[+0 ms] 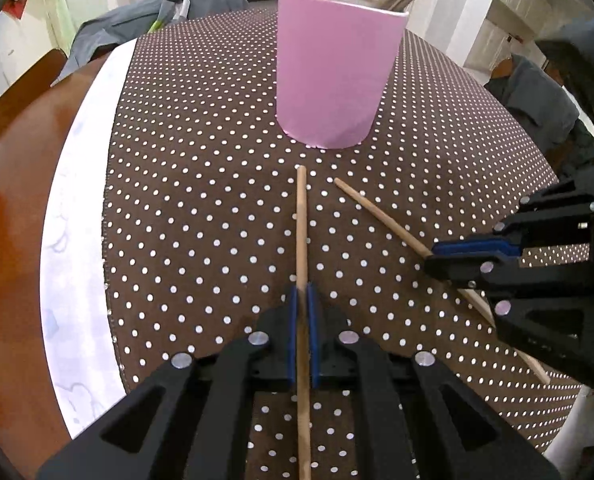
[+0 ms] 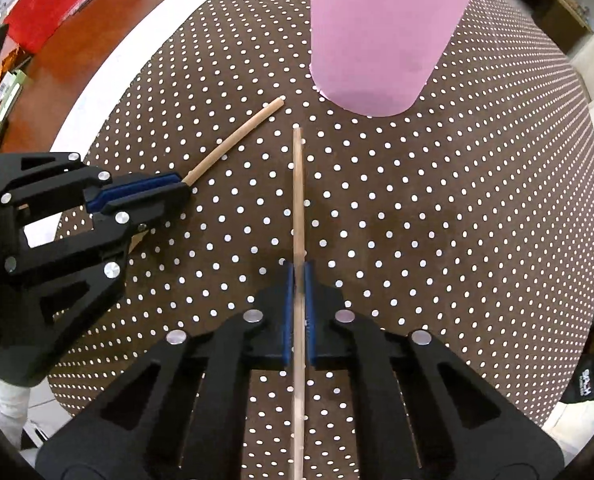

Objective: Organize utensils
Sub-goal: 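Lift both held chopsticks and carry them above the pink cup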

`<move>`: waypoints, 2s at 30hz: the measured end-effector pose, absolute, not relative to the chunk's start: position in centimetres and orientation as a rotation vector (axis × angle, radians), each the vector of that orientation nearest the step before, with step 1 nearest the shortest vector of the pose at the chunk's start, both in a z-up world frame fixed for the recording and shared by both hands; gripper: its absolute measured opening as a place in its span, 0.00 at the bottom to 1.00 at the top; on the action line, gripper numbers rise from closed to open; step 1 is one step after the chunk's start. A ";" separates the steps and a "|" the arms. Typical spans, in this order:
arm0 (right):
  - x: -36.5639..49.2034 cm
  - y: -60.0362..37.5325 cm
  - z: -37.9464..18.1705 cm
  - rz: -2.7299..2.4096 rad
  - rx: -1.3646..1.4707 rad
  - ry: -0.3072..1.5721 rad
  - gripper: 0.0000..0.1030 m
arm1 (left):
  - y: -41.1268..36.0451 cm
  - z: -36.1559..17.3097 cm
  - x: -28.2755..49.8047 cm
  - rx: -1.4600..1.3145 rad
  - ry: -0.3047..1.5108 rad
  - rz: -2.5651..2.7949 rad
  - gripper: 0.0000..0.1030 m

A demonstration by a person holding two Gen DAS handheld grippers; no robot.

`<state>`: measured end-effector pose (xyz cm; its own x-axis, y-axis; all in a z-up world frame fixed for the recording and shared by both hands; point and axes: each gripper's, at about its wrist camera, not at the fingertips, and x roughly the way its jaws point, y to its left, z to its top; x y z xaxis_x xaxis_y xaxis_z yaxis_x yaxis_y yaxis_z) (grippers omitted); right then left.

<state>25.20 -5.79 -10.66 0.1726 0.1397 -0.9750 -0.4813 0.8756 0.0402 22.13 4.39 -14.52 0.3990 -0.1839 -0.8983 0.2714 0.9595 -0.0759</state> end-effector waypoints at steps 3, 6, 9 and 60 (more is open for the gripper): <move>25.1 -6.7 -10.4 0.480 -0.258 1.303 0.05 | 4.4 -14.4 21.8 0.067 1.100 -0.292 0.05; 23.3 -8.7 -10.6 0.516 -0.206 1.257 0.05 | 4.4 -13.7 21.0 0.055 1.043 -0.292 0.05; 21.7 -10.3 -9.5 0.554 -0.151 1.171 0.05 | 4.4 -12.2 20.0 0.048 0.973 -0.283 0.05; 21.4 -11.9 7.4 0.405 0.134 0.084 0.06 | 6.5 3.3 23.6 -0.316 0.044 -0.335 0.06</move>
<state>21.39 -11.86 7.36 0.9157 0.3983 -0.0544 -0.3872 0.9102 0.1470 23.61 6.48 3.33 0.9440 -0.3298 0.0099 0.3162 0.8959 -0.3121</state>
